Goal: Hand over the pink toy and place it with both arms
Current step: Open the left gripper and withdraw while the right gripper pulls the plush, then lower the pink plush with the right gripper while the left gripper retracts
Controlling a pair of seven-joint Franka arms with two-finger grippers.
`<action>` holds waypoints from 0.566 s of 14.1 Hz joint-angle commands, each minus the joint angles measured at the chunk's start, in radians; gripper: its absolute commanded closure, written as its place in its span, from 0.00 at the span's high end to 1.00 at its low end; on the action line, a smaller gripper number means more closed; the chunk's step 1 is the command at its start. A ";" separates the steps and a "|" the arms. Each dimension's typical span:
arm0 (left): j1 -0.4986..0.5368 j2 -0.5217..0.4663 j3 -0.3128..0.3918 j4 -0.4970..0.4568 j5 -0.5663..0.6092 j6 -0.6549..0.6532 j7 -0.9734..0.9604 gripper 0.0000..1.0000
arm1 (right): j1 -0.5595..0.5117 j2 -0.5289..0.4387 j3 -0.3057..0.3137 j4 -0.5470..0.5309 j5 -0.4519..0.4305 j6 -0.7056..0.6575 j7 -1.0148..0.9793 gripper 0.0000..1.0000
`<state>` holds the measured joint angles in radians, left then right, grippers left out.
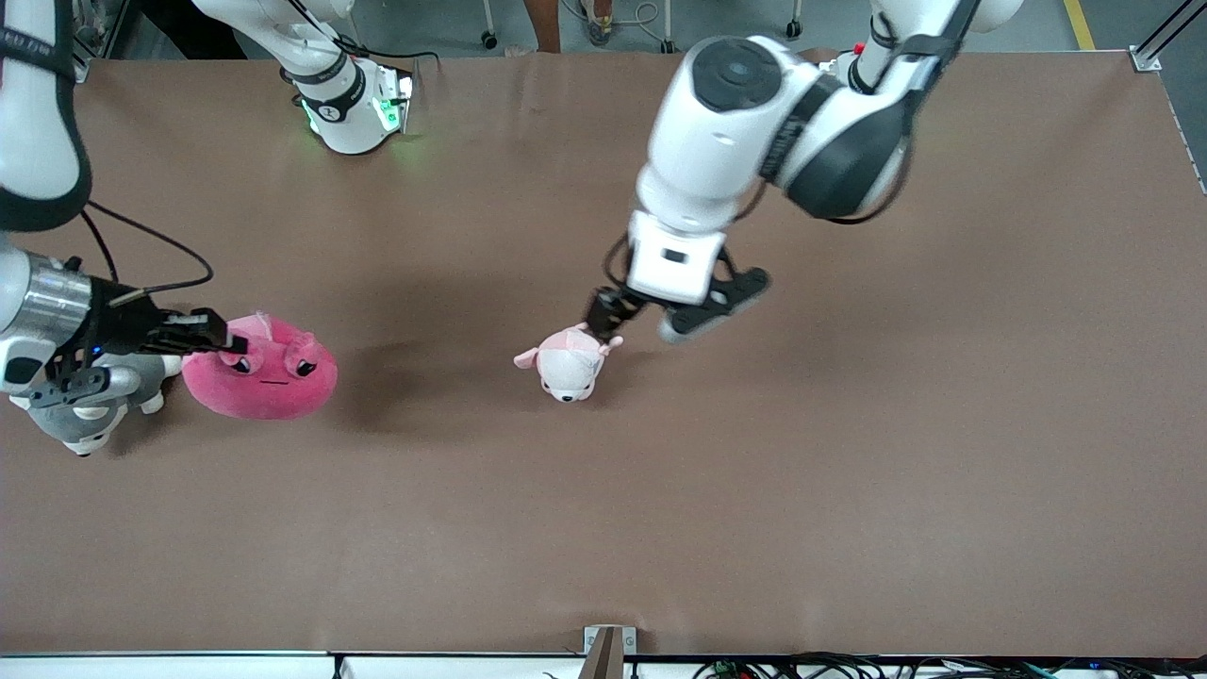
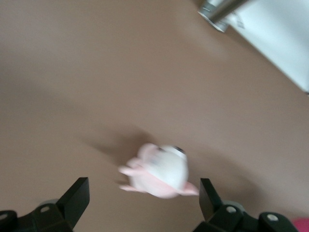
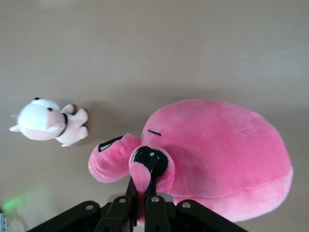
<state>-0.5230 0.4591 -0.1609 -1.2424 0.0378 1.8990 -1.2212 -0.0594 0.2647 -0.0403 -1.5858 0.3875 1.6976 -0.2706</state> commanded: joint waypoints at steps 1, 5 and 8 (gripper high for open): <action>0.085 -0.045 -0.005 -0.014 0.016 -0.118 0.167 1.00 | -0.062 0.057 0.019 0.006 -0.009 -0.006 -0.083 0.00; 0.202 -0.063 -0.003 -0.014 0.017 -0.182 0.432 1.00 | -0.073 0.132 0.020 0.009 0.039 -0.001 -0.162 0.00; 0.251 -0.062 -0.005 -0.014 0.092 -0.209 0.549 1.00 | -0.106 0.192 0.022 0.016 0.105 -0.009 -0.205 0.00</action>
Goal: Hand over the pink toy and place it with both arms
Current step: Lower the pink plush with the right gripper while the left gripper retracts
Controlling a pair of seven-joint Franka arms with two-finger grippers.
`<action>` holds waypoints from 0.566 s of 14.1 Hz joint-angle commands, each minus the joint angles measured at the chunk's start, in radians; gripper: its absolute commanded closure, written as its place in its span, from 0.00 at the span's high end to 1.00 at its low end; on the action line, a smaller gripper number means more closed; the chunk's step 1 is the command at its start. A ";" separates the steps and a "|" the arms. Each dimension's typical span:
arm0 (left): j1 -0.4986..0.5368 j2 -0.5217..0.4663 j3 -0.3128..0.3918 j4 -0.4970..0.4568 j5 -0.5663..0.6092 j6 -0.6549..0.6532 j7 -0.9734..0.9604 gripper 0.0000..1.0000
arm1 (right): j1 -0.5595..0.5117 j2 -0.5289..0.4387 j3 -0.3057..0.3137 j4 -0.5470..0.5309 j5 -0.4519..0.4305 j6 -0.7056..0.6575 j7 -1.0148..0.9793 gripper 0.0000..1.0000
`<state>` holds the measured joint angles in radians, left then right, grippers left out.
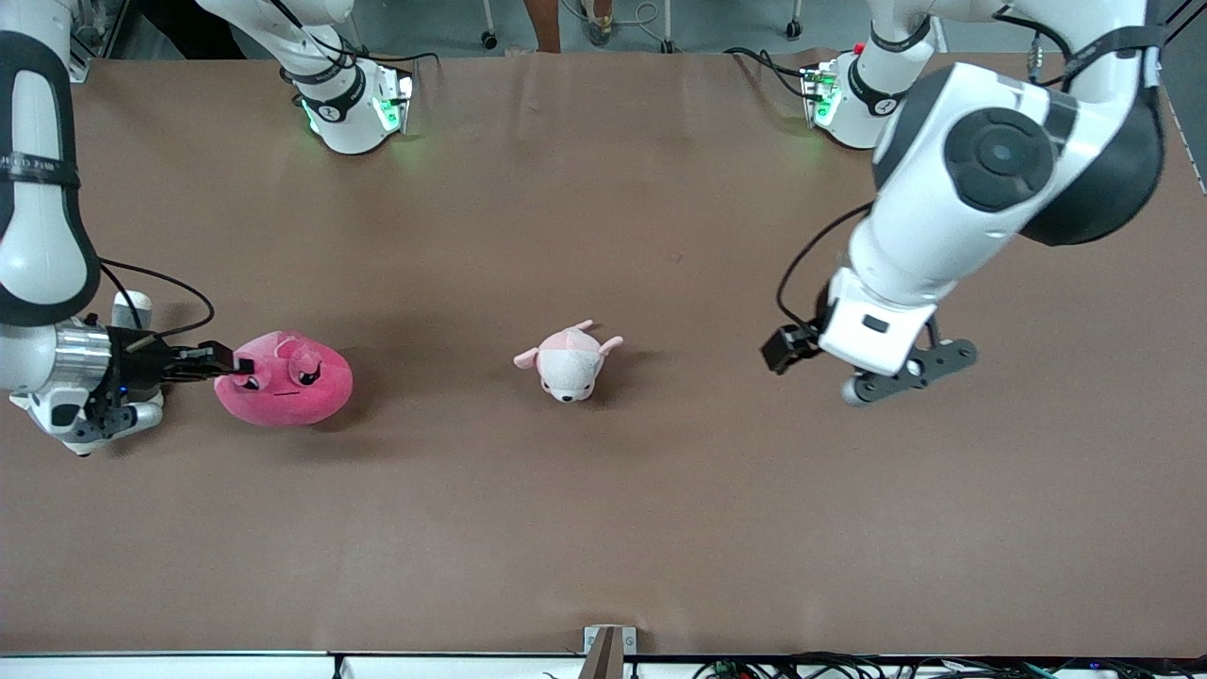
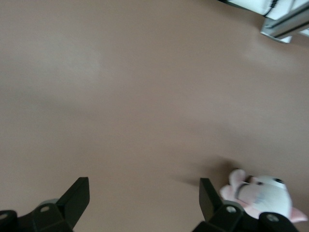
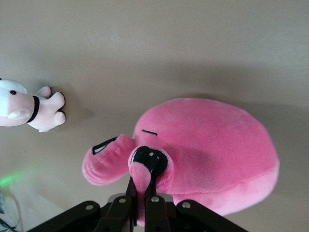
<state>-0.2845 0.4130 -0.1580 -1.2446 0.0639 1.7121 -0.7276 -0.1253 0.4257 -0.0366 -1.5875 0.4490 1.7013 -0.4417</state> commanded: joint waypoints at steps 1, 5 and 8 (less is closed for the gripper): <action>0.011 -0.016 -0.008 -0.012 0.129 -0.029 0.075 1.00 | -0.040 0.036 0.018 0.018 0.043 -0.012 -0.048 0.00; 0.016 -0.029 -0.006 -0.010 0.211 -0.041 0.195 1.00 | -0.036 0.038 0.023 0.018 0.068 -0.028 -0.055 0.00; 0.071 -0.057 -0.011 -0.012 0.206 -0.046 0.296 1.00 | -0.039 0.051 0.023 0.018 0.070 -0.034 -0.058 0.00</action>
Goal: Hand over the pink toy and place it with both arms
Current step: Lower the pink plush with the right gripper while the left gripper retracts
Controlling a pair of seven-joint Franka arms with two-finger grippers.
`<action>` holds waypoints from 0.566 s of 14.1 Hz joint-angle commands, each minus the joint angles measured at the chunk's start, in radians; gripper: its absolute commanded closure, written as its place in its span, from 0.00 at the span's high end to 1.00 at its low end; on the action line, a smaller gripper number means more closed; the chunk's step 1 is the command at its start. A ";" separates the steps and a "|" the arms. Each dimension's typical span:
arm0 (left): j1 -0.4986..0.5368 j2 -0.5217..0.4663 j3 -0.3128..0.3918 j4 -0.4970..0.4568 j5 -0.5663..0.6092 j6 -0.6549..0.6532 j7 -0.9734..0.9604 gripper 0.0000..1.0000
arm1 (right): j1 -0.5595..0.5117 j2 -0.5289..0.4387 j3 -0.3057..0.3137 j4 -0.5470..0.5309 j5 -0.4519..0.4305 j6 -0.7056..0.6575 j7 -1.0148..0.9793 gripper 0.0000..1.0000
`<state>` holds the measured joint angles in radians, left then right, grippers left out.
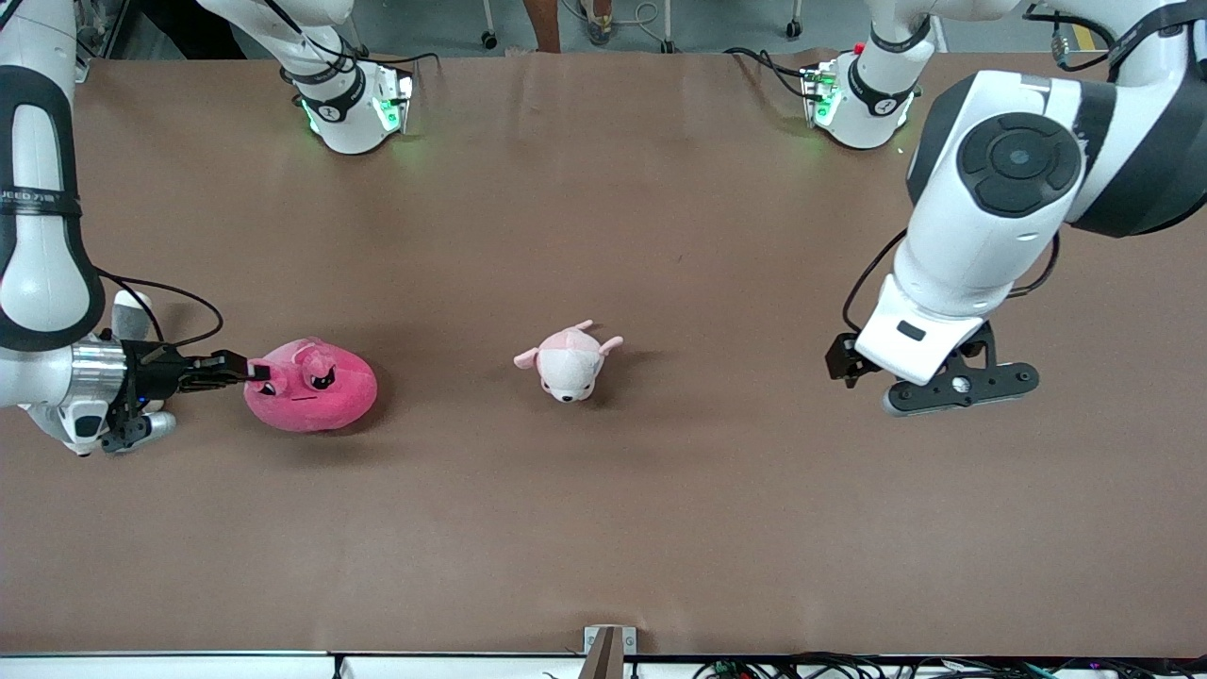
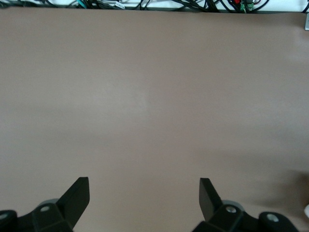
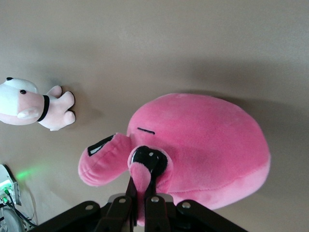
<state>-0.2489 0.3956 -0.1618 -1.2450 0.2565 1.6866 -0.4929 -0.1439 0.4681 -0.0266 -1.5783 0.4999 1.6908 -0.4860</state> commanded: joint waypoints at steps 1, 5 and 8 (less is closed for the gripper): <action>0.049 -0.050 -0.007 -0.010 0.010 -0.040 0.089 1.00 | -0.020 0.010 0.013 0.009 0.017 -0.029 -0.014 0.00; 0.092 -0.104 -0.015 -0.010 -0.002 -0.103 0.177 1.00 | -0.020 0.014 0.013 0.009 0.019 -0.040 -0.016 0.00; 0.092 -0.142 -0.007 -0.014 -0.013 -0.166 0.241 1.00 | -0.022 0.024 0.013 0.009 0.019 -0.042 -0.016 0.00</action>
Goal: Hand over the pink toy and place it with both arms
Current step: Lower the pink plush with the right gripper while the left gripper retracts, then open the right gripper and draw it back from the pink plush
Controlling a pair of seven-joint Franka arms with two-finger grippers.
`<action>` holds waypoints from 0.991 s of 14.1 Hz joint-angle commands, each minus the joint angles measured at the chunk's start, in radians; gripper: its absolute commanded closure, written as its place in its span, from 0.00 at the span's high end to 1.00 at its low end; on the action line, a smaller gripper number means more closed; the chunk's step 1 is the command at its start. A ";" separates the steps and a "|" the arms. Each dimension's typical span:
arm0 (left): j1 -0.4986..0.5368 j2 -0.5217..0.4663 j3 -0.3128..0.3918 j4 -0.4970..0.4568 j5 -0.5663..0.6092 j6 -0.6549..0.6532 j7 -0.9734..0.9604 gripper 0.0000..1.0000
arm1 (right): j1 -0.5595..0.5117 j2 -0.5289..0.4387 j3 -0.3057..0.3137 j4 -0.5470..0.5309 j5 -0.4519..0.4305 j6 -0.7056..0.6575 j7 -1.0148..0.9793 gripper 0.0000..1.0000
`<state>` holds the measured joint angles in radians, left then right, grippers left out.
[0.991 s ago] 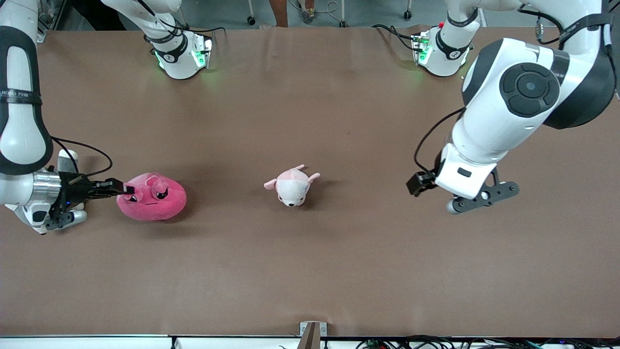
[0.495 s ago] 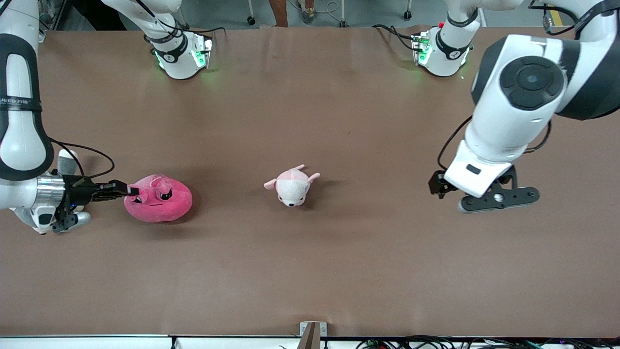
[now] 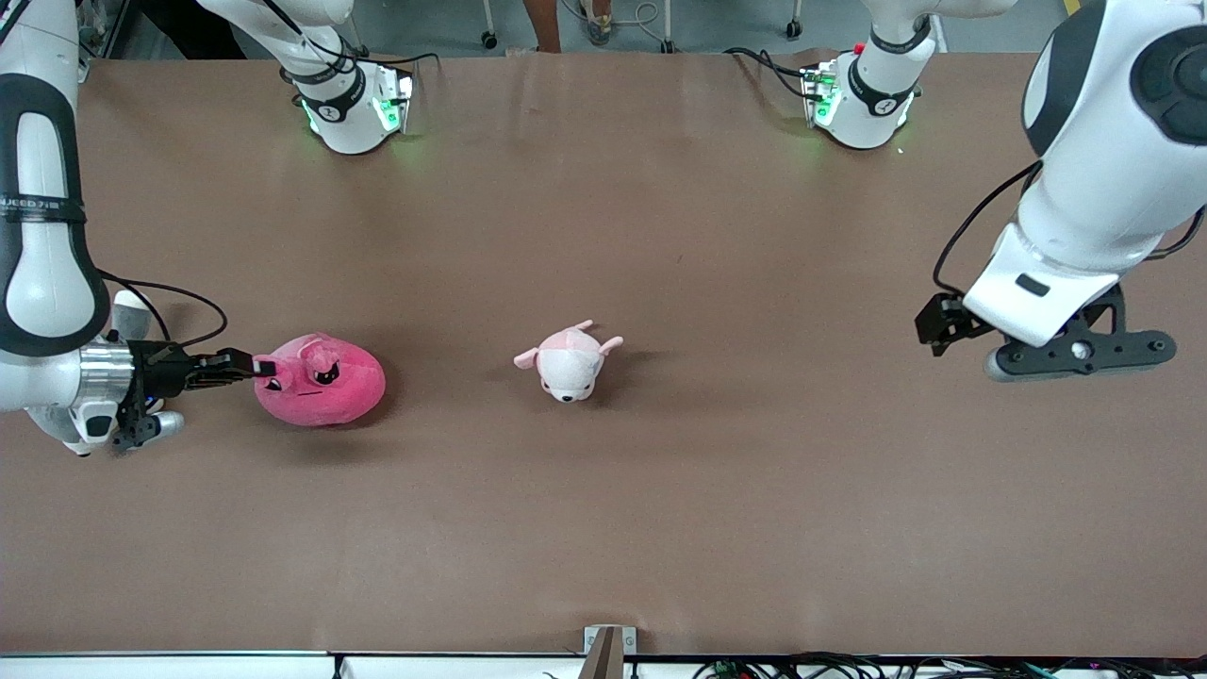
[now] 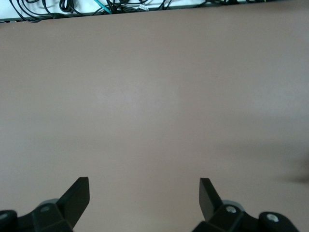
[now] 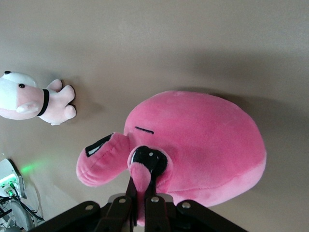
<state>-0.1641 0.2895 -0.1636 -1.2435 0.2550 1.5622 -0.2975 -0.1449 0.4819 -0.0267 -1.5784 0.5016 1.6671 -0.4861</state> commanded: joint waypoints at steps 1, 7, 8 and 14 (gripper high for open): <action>0.018 -0.062 -0.005 -0.034 -0.020 -0.051 0.078 1.00 | -0.021 0.014 0.013 0.009 0.017 -0.018 -0.015 0.00; 0.054 -0.257 0.137 -0.261 -0.229 -0.025 0.268 1.00 | -0.021 0.035 0.013 0.009 0.015 -0.015 -0.037 0.01; 0.058 -0.283 0.142 -0.290 -0.237 -0.022 0.282 1.00 | -0.022 0.043 0.013 0.011 0.015 -0.015 -0.046 0.01; 0.063 -0.360 0.138 -0.389 -0.237 -0.007 0.282 1.00 | -0.021 0.090 0.011 0.053 0.011 0.002 -0.049 0.99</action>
<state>-0.1032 -0.0193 -0.0229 -1.5685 0.0326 1.5271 -0.0214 -0.1466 0.5445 -0.0278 -1.5716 0.5029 1.6735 -0.5225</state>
